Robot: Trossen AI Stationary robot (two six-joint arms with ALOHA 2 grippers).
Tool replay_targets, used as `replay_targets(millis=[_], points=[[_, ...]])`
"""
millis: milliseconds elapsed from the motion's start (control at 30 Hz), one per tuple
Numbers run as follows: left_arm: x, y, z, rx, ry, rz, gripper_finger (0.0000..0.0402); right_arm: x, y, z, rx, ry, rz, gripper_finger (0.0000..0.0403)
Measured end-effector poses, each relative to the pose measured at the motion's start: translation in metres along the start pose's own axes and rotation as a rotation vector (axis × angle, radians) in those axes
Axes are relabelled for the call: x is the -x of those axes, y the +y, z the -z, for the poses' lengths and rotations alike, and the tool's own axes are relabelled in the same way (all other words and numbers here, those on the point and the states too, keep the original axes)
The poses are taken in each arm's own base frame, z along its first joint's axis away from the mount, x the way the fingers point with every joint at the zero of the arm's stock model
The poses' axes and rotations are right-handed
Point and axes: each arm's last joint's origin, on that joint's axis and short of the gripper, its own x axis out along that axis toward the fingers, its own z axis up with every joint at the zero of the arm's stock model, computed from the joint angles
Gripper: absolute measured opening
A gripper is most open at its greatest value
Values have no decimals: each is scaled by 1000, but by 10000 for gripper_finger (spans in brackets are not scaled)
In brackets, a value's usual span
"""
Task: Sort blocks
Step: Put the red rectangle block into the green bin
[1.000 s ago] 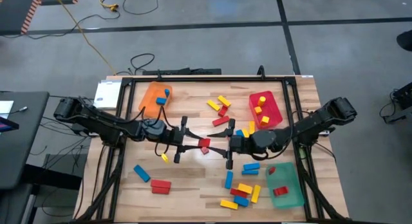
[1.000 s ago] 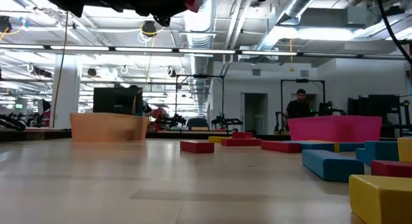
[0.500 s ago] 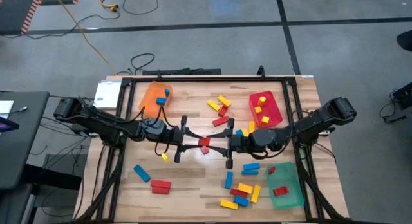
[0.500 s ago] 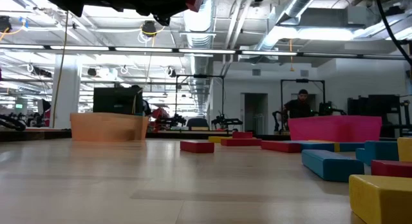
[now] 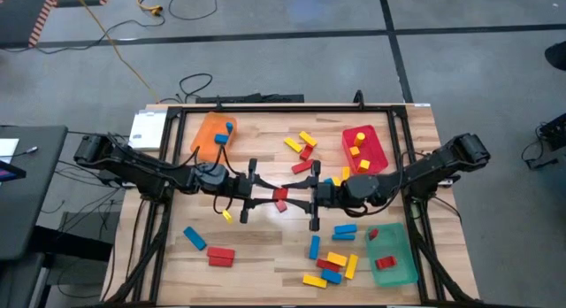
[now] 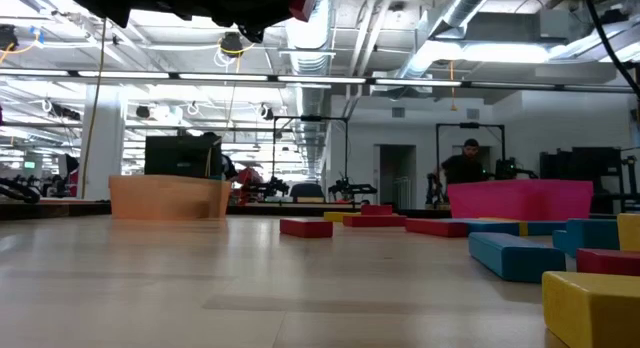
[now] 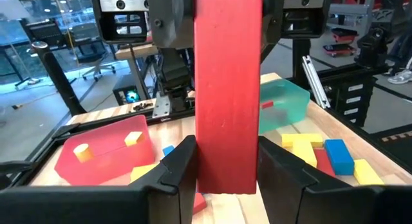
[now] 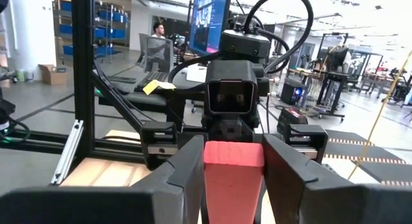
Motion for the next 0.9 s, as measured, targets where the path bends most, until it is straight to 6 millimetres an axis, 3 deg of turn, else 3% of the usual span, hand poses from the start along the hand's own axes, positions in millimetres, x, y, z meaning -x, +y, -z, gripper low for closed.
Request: replay_targets(millis=[567,733,900], points=[[0,0,-2,-17,-23,7,131,-2,-5,3,-40,22,-5,217],[0,0,-2,-16,-22,2,131,-3,-7,4,-43,22,1,207],[0,0,-2,-13,-19,-4,132,-3,-7,4,-23,22,0,164]])
